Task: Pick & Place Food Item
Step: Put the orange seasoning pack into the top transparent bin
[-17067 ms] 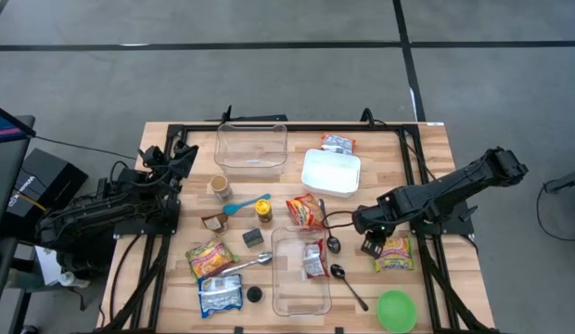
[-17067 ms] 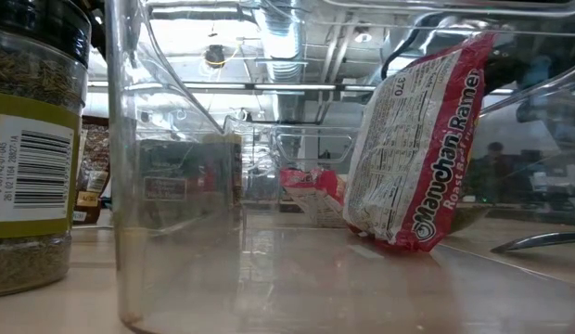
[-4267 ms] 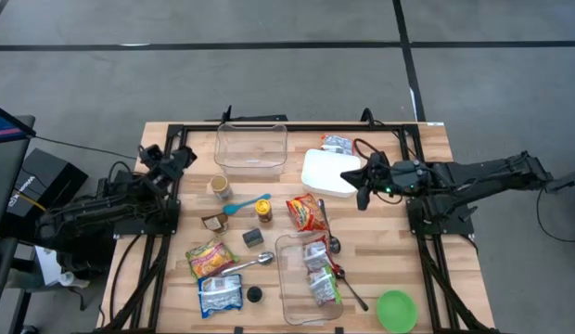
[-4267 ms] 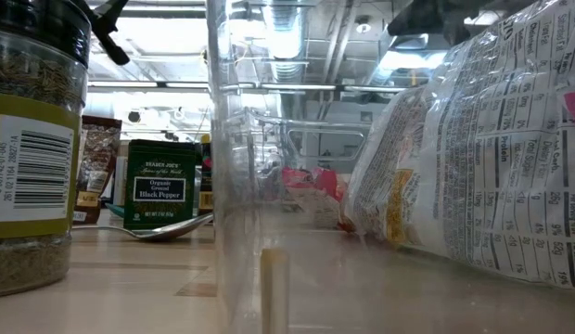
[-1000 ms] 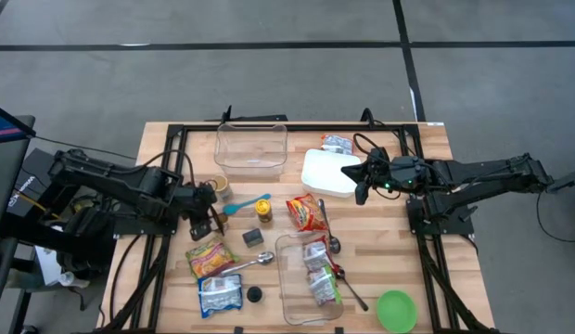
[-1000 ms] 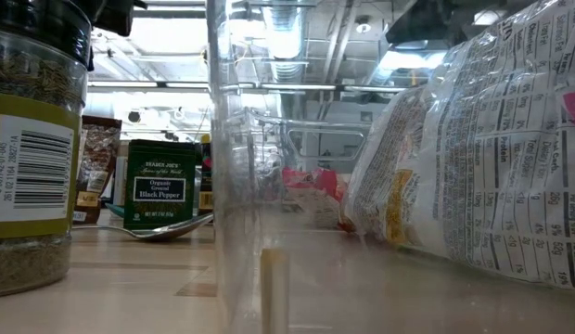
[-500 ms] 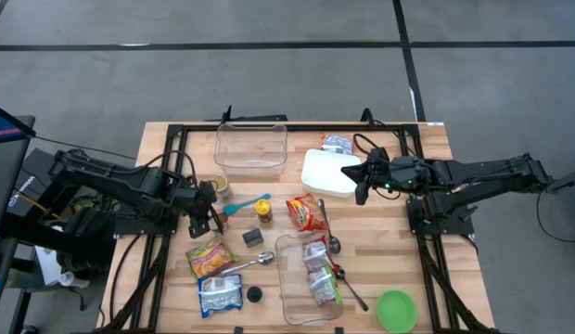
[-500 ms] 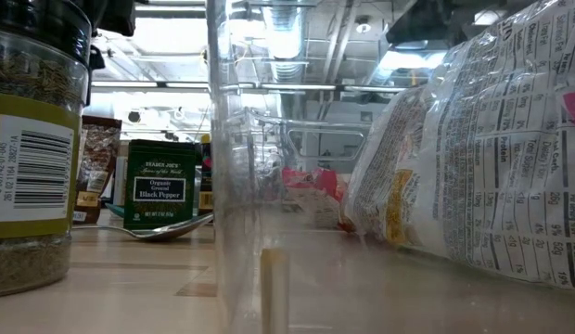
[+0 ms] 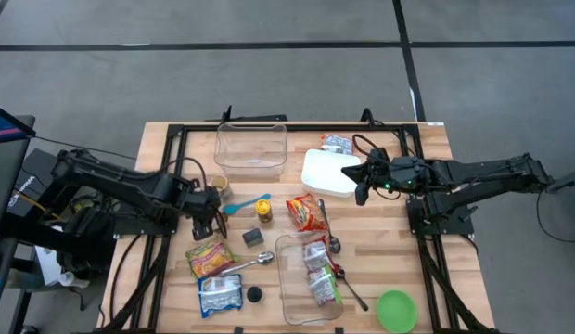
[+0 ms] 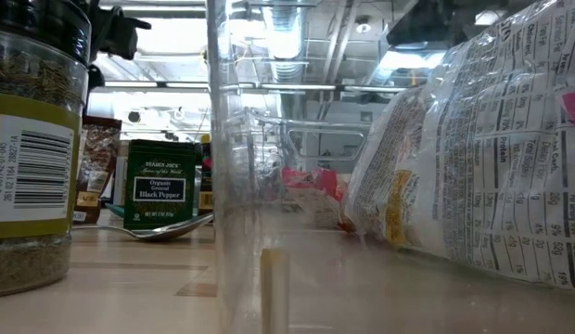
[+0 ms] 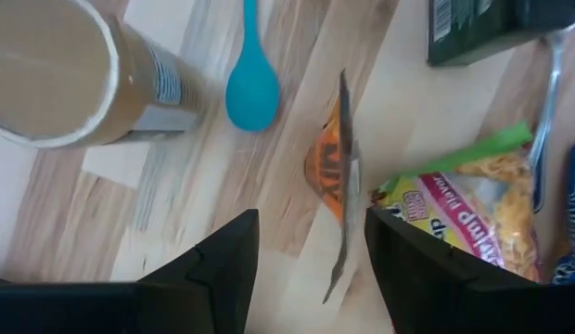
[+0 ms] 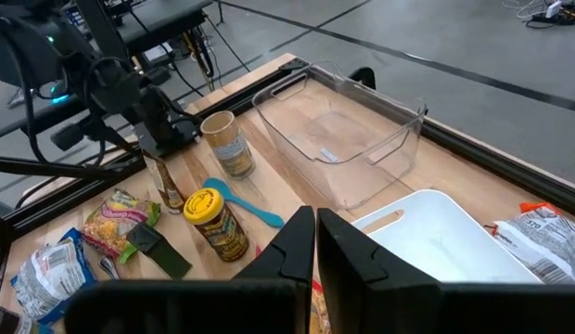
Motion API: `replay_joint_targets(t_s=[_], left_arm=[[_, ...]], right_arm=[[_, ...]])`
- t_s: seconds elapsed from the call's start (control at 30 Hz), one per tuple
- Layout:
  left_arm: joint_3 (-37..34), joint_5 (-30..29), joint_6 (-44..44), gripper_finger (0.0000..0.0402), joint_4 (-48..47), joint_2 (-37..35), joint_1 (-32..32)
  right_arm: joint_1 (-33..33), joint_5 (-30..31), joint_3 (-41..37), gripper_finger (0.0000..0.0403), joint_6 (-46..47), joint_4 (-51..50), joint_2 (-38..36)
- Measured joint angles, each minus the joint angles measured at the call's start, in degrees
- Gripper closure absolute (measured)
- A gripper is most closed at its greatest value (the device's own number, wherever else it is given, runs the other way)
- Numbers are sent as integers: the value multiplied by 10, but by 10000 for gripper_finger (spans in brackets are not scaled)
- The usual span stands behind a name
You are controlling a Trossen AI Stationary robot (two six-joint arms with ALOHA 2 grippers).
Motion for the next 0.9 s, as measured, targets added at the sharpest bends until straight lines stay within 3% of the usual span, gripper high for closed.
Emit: replay_joint_targets(t_s=[0.6, 0.9], left_arm=[[-39, 2, 0, 214, 57, 0, 0], [-39, 2, 0, 289, 57, 0, 0]], right_arm=[[0, 0, 0, 392, 0, 0, 0], [0, 0, 0, 392, 0, 0, 0]])
